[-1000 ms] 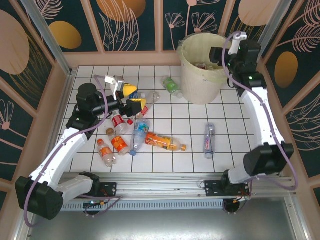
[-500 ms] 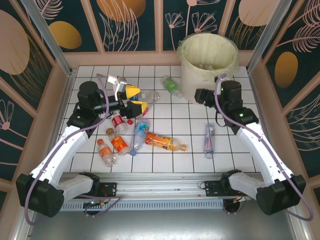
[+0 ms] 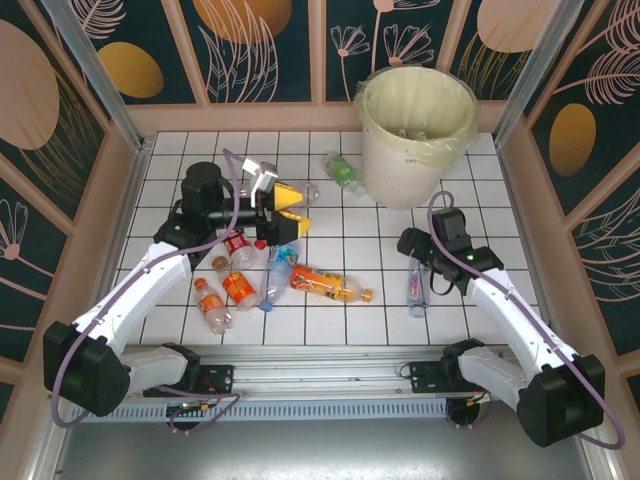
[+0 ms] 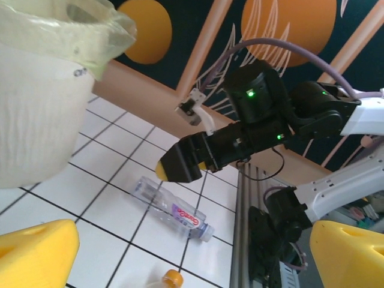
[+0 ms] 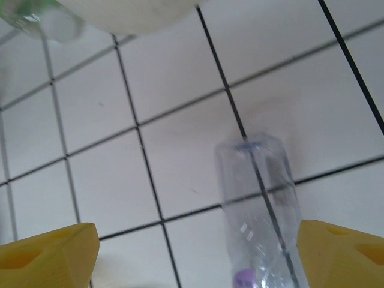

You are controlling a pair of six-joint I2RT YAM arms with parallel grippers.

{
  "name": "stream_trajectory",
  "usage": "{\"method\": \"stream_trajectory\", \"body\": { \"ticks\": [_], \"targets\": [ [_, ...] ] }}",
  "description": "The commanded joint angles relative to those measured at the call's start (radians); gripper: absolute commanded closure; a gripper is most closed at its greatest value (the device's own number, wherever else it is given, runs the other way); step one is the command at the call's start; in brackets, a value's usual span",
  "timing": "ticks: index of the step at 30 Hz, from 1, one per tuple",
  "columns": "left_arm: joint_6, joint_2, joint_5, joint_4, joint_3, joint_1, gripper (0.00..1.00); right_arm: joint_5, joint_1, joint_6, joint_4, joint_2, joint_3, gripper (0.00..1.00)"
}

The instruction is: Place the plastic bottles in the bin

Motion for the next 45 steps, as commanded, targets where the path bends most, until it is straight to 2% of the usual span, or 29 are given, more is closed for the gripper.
{"method": "stream_trajectory", "body": {
  "ticks": [1,6,15,28,35,41,45],
  "targets": [
    [0.032,0.025,0.027,-0.033,0.030,-0.032,0.01,0.034,0.006,0.047,-0.017,0.007,-0.042,0.14],
    [0.089,0.076,0.002,-0.110,0.049,-0.097,0.01,0.000,0.005,0.052,0.007,0.040,-0.096,0.15],
    [0.111,0.138,-0.019,-0.139,0.054,-0.176,0.02,0.002,0.005,0.045,0.052,0.122,-0.138,0.18],
    [0.113,0.145,-0.047,-0.139,0.054,-0.187,0.01,0.000,0.008,0.011,0.160,0.255,-0.151,0.25],
    [0.112,0.163,-0.054,-0.139,0.056,-0.187,0.01,0.012,0.017,0.005,0.180,0.249,-0.151,0.34],
    [0.118,0.155,-0.069,-0.137,0.056,-0.187,0.02,0.040,0.033,-0.011,0.183,0.173,-0.118,0.42],
    [0.127,0.152,-0.095,-0.141,0.056,-0.186,0.02,0.022,0.034,-0.031,0.181,0.103,-0.092,0.44]
  ]
}}
